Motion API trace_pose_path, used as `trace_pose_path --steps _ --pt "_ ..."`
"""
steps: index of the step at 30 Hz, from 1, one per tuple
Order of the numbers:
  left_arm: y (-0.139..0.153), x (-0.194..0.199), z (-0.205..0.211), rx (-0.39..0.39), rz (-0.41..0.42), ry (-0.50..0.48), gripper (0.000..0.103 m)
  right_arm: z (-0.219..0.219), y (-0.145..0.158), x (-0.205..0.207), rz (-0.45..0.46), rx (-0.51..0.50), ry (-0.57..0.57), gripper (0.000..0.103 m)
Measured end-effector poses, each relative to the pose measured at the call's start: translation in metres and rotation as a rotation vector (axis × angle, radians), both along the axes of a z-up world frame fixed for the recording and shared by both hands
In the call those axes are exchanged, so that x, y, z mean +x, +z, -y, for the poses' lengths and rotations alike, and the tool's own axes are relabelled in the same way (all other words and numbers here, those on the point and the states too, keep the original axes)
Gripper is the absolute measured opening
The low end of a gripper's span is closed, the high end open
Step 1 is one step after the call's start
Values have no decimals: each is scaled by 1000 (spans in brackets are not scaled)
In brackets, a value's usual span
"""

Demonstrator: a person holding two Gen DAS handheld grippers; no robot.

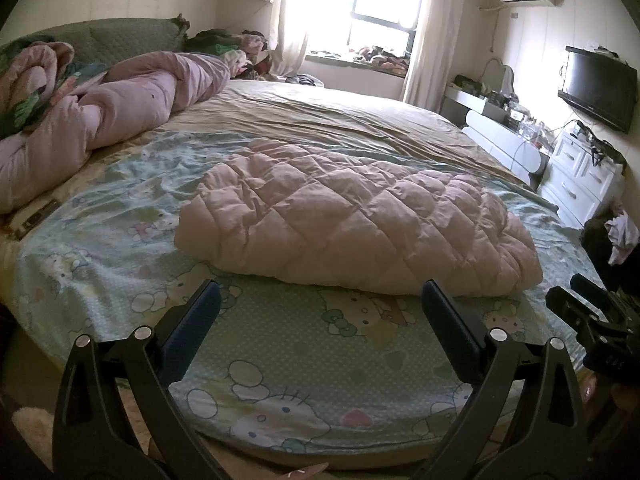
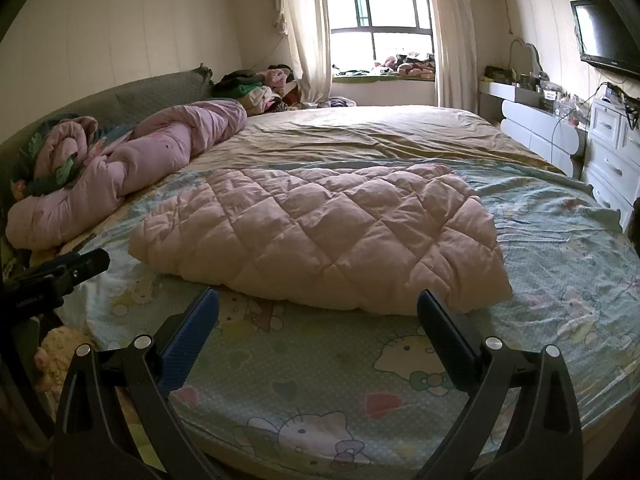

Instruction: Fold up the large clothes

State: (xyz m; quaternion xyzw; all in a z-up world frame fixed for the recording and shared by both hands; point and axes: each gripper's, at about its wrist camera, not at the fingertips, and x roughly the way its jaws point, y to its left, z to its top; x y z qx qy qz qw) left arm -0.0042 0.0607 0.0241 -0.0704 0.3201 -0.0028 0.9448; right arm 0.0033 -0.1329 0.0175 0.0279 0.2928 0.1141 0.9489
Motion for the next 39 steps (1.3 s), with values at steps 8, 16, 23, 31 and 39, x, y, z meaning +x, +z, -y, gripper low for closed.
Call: trace_pose_path --steps 8,16,23,31,39 --pt "0 0 -1 -1 0 1 94 -1 0 0 -2 -1 0 99" --pt "-2 -1 -2 -1 -5 3 94 -2 0 -1 -5 -11 2 99" --pt "-4 0 -5 15 -19 34 94 -2 0 -2 -8 -16 -2 99" --pt "-13 3 -20 -2 -45 75 94 12 -11 -3 -21 -25 -81 99" --pt "-22 29 -117 -53 -94 279 94 187 -47 -40 -60 -8 -686 99"
